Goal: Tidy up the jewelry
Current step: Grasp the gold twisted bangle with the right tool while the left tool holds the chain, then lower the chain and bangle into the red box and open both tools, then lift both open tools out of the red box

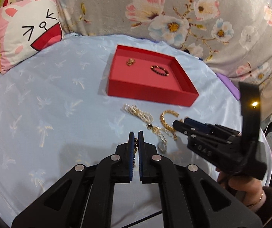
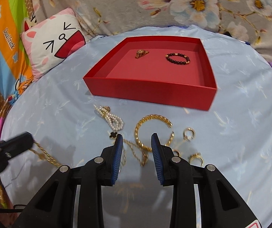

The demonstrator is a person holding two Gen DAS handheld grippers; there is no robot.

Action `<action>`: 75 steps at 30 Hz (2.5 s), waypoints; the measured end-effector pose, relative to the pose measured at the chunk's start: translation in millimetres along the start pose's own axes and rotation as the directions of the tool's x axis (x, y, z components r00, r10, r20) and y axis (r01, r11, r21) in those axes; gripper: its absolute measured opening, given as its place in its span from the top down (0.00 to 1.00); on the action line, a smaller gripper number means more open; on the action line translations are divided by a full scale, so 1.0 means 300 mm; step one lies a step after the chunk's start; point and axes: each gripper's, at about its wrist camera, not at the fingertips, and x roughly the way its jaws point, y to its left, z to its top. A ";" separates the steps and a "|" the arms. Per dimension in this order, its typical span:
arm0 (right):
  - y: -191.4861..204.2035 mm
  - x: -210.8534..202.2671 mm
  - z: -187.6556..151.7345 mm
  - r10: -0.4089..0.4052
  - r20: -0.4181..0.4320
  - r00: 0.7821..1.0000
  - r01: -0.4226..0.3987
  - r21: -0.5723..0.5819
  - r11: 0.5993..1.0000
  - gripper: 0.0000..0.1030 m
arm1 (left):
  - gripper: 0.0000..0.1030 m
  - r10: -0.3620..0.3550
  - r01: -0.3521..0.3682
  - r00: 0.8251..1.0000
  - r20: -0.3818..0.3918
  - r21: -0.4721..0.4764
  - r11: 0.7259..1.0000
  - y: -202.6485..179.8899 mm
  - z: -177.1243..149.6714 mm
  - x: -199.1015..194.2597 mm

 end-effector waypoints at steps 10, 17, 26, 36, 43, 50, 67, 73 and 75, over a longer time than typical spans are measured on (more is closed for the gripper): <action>0.000 0.109 -0.003 -0.006 -0.047 0.999 0.005 -0.024 1.000 0.97 | 0.97 0.028 -0.027 0.999 0.042 -0.025 0.999 0.051 0.069 -0.025; -0.023 0.038 0.002 0.006 0.013 1.000 -0.006 -0.003 1.000 0.98 | 0.97 0.015 -0.014 0.999 0.041 -0.024 1.000 0.049 0.087 -0.019; -0.090 -0.146 0.139 0.022 0.145 0.989 -0.029 0.041 0.999 0.98 | 0.97 -0.028 0.025 0.995 0.101 0.029 0.999 -0.005 0.254 -0.015; -0.177 -0.005 0.406 0.003 0.170 0.986 -0.009 0.031 0.999 0.98 | 0.97 -0.037 0.026 0.988 0.148 0.071 0.997 -0.070 0.553 0.227; -0.237 0.251 0.457 -0.004 0.060 0.998 0.001 0.048 0.999 0.98 | 0.97 -0.029 0.028 0.998 0.058 0.032 0.999 -0.044 0.615 0.515; -0.235 0.367 0.455 0.005 -0.005 1.000 -0.005 0.046 0.999 0.98 | 0.97 0.006 -0.006 1.000 0.003 0.028 1.000 -0.020 0.611 0.677; -0.235 0.055 0.370 0.032 0.177 0.984 -0.049 0.097 0.994 0.89 | 0.59 0.069 -0.070 0.986 0.152 -0.002 0.998 0.011 0.559 0.447; -0.208 -0.125 0.193 0.008 0.189 0.982 -0.027 0.102 0.994 0.84 | 0.59 0.061 -0.053 0.991 0.122 -0.065 0.996 0.045 0.407 0.292; -0.193 -0.162 0.123 -0.003 0.176 0.984 -0.015 0.102 0.995 0.84 | 0.59 0.065 -0.057 0.993 0.096 -0.077 0.995 0.048 0.347 0.266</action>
